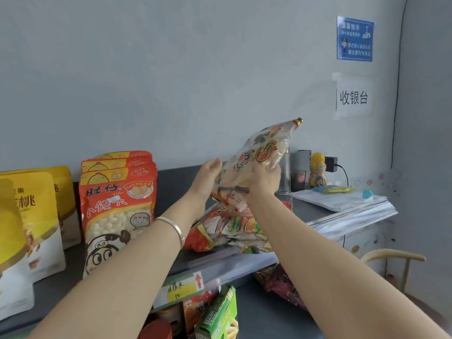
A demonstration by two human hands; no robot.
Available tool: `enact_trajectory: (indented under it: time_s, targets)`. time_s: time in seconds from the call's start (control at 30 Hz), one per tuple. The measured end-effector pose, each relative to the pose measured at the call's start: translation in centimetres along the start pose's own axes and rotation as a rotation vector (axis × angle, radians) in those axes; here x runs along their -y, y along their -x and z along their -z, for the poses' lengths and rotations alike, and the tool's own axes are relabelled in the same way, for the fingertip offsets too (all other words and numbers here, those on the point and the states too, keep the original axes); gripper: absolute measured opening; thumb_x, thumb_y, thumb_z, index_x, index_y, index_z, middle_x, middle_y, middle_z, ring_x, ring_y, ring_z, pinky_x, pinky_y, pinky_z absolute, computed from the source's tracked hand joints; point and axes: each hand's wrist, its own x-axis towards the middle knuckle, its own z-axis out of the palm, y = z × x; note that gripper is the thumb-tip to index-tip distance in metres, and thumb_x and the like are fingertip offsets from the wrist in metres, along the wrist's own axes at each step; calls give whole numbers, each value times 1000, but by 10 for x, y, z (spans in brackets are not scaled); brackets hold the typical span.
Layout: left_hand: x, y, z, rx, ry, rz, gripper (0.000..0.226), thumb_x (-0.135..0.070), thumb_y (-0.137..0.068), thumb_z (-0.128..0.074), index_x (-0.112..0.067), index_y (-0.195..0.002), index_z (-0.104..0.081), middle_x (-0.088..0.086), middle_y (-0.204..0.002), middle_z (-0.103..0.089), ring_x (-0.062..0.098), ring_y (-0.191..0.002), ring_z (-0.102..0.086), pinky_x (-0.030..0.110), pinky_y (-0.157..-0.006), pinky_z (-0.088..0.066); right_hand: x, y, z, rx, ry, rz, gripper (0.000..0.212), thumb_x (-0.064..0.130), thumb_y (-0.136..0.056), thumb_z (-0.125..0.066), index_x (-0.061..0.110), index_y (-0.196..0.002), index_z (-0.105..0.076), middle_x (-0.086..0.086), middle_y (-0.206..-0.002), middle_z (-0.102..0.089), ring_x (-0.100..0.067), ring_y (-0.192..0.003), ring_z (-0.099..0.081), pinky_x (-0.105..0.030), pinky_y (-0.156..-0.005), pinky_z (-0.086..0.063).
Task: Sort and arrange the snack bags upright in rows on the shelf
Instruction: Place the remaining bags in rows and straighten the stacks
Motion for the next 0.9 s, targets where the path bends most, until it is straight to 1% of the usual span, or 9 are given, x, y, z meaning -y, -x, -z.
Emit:
enact_trajectory:
  time_s: [0.1, 0.2, 0.33, 0.4, 0.53, 0.57, 0.67, 0.83, 0.9]
  targets:
    - [-7, 6, 19, -95, -38, 3, 49, -43, -96, -44, -20, -139, -38, -2, -143, -40, 10, -124, -34, 27, -95, -23, 8, 13, 3, -23, -220, -49, 62, 27, -87, -66, 22, -143, -40, -1, -135, -53, -25, -116, -55, -47, -96, -49]
    - [-20, 20, 38, -164, -64, -56, 37, -38, -95, -51, -23, -129, -46, 0, -135, -43, 13, -123, -38, 23, -90, -28, 14, 33, 1, 7, -293, -71, 62, 39, -86, -66, 18, -140, -44, 0, -126, -57, -21, -108, -58, -39, -88, -53]
    - [-38, 53, 80, -405, -122, -203, 61, -35, -91, -58, -26, -144, -29, 3, -151, -25, 19, -135, -28, 28, -96, -27, 12, 79, -8, 146, -246, -103, 53, 54, -85, -62, 22, -126, -58, 7, -89, -57, -6, -61, -53, -17, -43, -44]
    - [-47, 76, 111, -541, -22, -267, 66, -35, -91, -58, -25, -146, -23, 3, -152, -23, 19, -137, -26, 29, -102, -28, 4, 107, -19, 277, -164, -101, 53, 59, -85, -59, 26, -126, -60, 9, -82, -55, 0, -46, -52, -12, -34, -37]
    - [-51, 129, 186, -744, 144, -257, 49, -34, -90, -59, -22, -133, -39, 1, -132, -41, 19, -121, -43, 30, -93, -38, -23, 172, -55, 534, -148, -175, 56, 58, -83, -62, 28, -130, -56, 6, -126, -62, -17, -99, -64, -30, -75, -56]
    - [-48, 143, 205, -786, 163, -252, 45, -31, -90, -60, -22, -130, -41, 2, -129, -44, 19, -116, -46, 29, -90, -39, -32, 189, -65, 583, -158, -198, 52, 54, -84, -63, 28, -128, -58, 4, -122, -65, -20, -101, -66, -34, -78, -57]
    - [-41, 189, 262, -890, 209, -234, 40, -25, -89, -62, -24, -126, -45, 4, -130, -48, 17, -112, -51, 25, -85, -41, -57, 244, -96, 753, -202, -266, 31, 42, -88, -64, 24, -112, -64, 4, -91, -75, -14, -75, -73, -26, -56, -57]
    - [-38, 257, 347, -1044, 167, -213, 28, -22, -91, -60, -30, -116, -51, 1, -132, -47, 16, -117, -50, 32, -94, -44, -88, 324, -148, 977, -208, -304, 51, 25, -87, -63, 12, -136, -49, -16, -130, -59, -37, -117, -58, -54, -95, -49]
    - [-38, 280, 376, -1099, 41, -178, 34, -28, -93, -57, -29, -126, -51, 0, -138, -43, 12, -118, -43, 31, -92, -38, -95, 351, -168, 985, -192, -283, 41, 18, -90, -61, 15, -130, -52, -11, -119, -66, -34, -108, -63, -46, -84, -55]
